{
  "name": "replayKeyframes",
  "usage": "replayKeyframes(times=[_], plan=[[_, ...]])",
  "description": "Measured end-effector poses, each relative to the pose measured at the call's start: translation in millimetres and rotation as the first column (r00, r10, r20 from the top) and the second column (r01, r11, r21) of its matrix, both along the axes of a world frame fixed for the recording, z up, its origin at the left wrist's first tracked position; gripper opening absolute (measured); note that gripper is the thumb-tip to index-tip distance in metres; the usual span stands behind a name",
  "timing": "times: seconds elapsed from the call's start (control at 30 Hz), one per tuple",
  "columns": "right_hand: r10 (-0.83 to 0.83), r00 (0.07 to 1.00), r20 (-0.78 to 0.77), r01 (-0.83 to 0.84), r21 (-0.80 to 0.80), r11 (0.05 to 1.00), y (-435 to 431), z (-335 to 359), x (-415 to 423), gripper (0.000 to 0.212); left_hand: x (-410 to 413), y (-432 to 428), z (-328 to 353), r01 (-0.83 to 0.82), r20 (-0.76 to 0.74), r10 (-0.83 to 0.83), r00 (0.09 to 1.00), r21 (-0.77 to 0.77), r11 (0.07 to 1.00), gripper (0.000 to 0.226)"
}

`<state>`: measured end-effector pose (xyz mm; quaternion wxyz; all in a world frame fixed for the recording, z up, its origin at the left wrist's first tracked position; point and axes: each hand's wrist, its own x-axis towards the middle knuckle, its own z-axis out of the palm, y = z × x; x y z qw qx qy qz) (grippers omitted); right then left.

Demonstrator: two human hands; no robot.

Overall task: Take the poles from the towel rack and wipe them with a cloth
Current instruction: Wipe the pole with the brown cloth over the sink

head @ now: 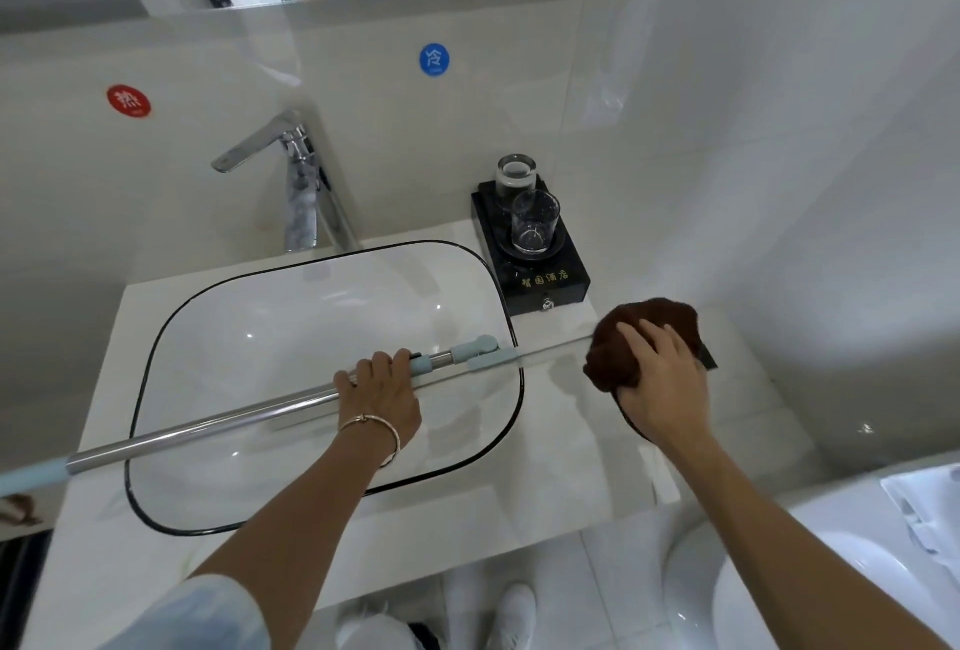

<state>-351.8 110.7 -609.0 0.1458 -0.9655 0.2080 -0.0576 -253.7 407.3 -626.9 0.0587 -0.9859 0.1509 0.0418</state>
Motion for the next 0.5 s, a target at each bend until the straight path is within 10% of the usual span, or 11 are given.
replayKeyframes(times=[0.23, 0.37, 0.5], plan=[[-0.078, 0.994, -0.071, 0.097, 0.333, 0.938, 57.4, -65.1, -43.6, 0.067, 0.5, -2.7, 3.6, 0.003, -0.055, -0.001, 0.998, 0.035, 0.999, 0.050], [-0.041, 0.999, -0.011, 0.043, 0.215, 0.976, 69.9, -62.5, -15.4, 0.070, 1.9, -4.3, 8.5, -0.009, -0.139, 0.010, 0.990, 0.013, 1.000, 0.053], [0.109, 0.880, -0.462, -0.005, 0.222, 0.975, 67.7, -65.2, 0.0, 0.093, 3.7, -3.8, 10.0, -0.020, -0.217, 0.027, 0.976, 0.033, 0.999, 0.067]])
